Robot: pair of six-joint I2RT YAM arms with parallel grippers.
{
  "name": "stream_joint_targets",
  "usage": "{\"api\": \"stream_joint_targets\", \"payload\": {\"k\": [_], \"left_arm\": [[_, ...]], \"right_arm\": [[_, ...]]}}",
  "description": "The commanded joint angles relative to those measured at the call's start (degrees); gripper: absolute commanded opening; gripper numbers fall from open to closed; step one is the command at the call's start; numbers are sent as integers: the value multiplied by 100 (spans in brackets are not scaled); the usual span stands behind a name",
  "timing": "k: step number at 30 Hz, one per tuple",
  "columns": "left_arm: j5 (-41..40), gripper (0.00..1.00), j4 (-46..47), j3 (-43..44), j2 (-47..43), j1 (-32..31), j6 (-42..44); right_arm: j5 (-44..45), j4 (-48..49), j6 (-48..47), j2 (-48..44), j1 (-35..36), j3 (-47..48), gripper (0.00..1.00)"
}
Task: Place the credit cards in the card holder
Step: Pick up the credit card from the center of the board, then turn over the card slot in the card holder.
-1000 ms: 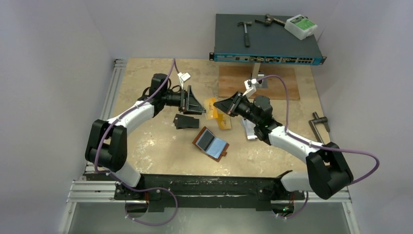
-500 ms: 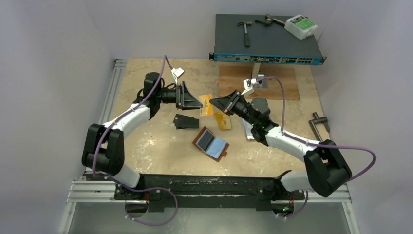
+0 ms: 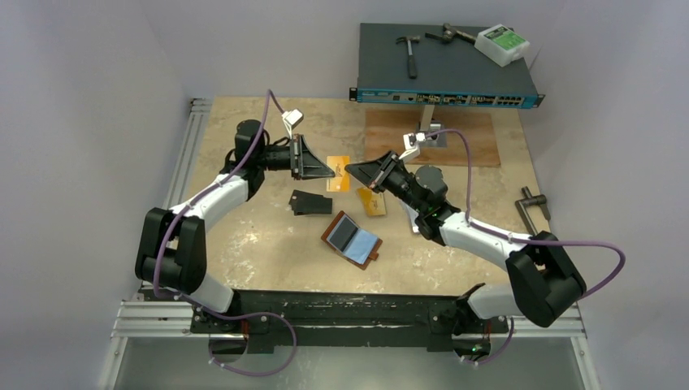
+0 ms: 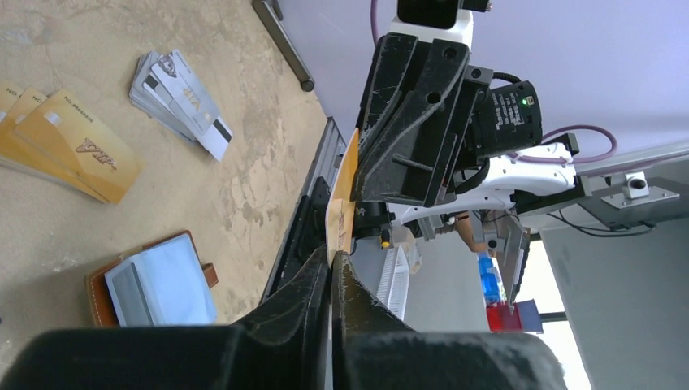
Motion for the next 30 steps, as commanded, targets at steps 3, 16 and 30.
{"api": "stream_joint_targets", "payload": {"k": [3, 16, 30], "left_arm": [[144, 0, 334, 48, -201, 105, -101], [265, 0, 362, 159, -155, 127, -192], [-970, 52, -3941, 993, -226, 115, 2883]], "right_arm": [[-206, 406, -144, 36, 46, -74, 0], [-1353, 2258, 573, 773, 44, -221, 11], [-799, -1998, -1101, -333, -62, 224, 0]]}}
